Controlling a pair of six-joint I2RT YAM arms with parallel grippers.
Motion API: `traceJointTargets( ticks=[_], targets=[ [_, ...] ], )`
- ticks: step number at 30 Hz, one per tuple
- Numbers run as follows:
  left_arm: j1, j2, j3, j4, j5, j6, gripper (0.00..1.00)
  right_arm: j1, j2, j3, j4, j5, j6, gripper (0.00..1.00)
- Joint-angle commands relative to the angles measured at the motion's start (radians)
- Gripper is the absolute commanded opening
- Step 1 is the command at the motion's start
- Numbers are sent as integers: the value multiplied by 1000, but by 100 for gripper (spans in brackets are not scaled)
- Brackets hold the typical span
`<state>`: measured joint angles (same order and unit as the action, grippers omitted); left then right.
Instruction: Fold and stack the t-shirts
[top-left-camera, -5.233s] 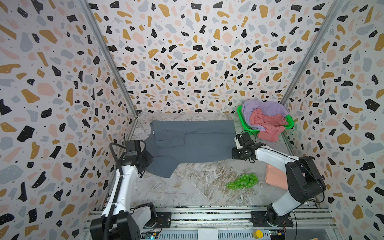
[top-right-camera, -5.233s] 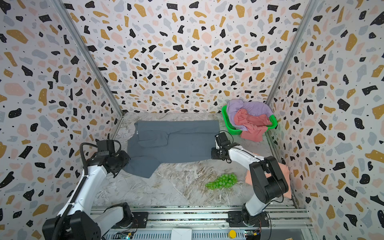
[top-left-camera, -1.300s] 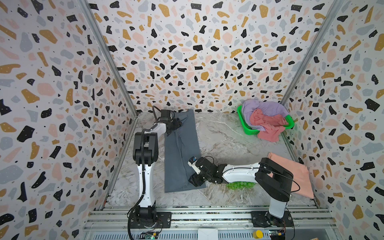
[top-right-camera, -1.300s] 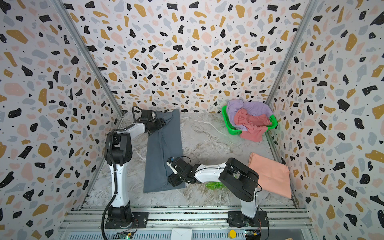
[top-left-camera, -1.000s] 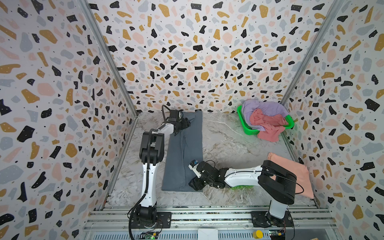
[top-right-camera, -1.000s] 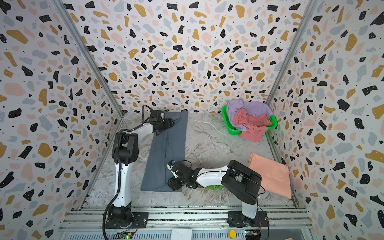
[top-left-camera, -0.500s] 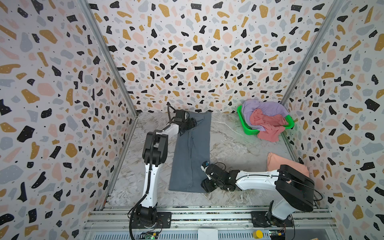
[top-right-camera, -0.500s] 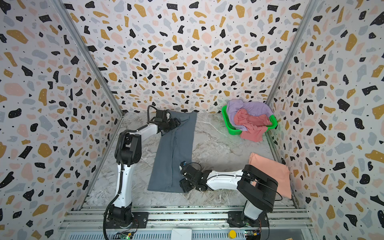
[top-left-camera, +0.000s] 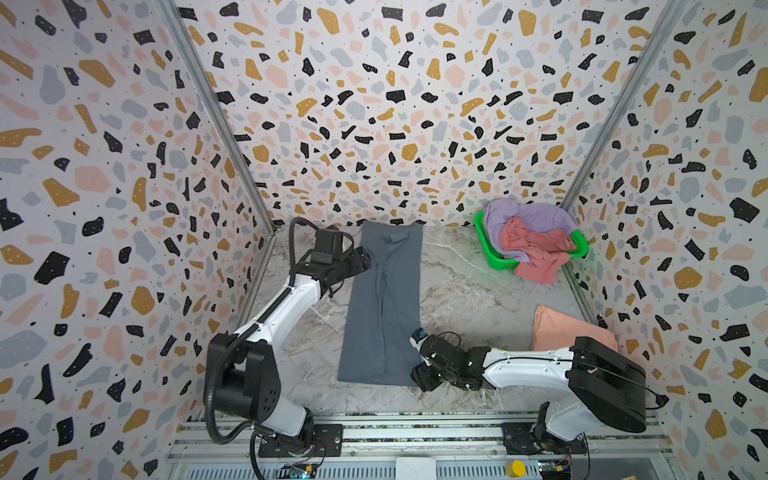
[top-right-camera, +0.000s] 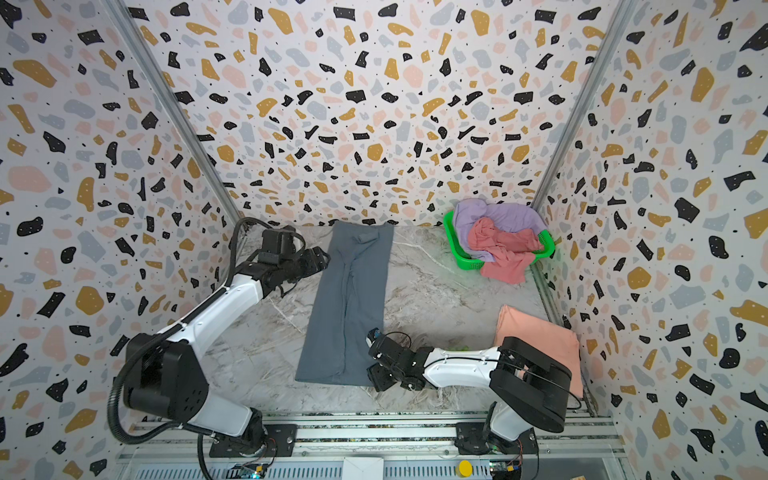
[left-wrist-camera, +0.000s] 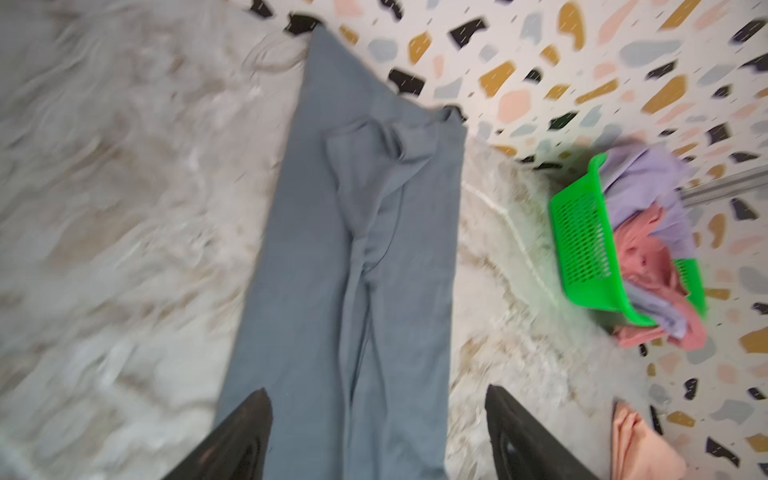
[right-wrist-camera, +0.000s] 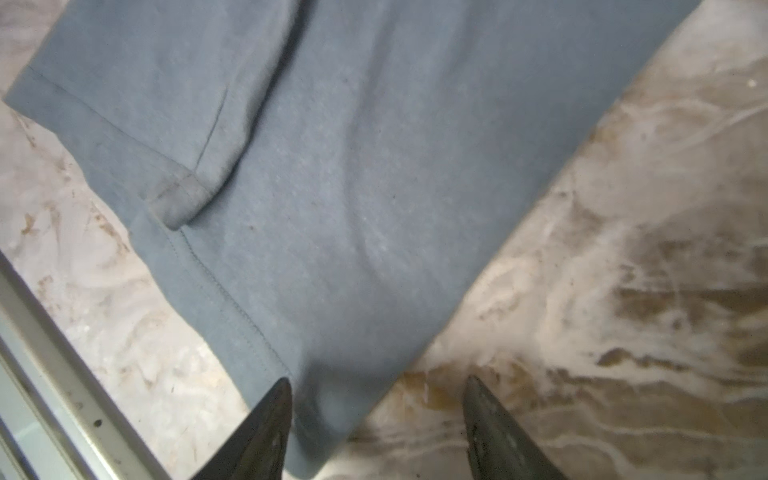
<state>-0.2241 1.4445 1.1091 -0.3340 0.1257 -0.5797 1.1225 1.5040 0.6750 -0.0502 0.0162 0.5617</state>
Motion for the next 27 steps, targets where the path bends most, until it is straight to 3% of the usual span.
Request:
traceJointTargets(
  ticks=[1, 8, 13, 19, 27],
  targets=[
    [37, -109, -175, -130, -87, 37, 82, 8, -94, -17, -92, 16, 75, 68],
    [123, -387, -520, -182, -97, -5, 79, 54, -246, -72, -50, -2, 346, 72],
    [115, -521, -541, -252, -29, -81, 74, 114, -210, -70, -53, 2, 440, 72],
    [114, -650, -700, -296, 36, -154, 68, 158, -90, -59, -30, 15, 528, 71],
    [84, -711, -777, -371, 114, -116, 64, 162, -58, -82, 62, 24, 587, 72]
  ],
)
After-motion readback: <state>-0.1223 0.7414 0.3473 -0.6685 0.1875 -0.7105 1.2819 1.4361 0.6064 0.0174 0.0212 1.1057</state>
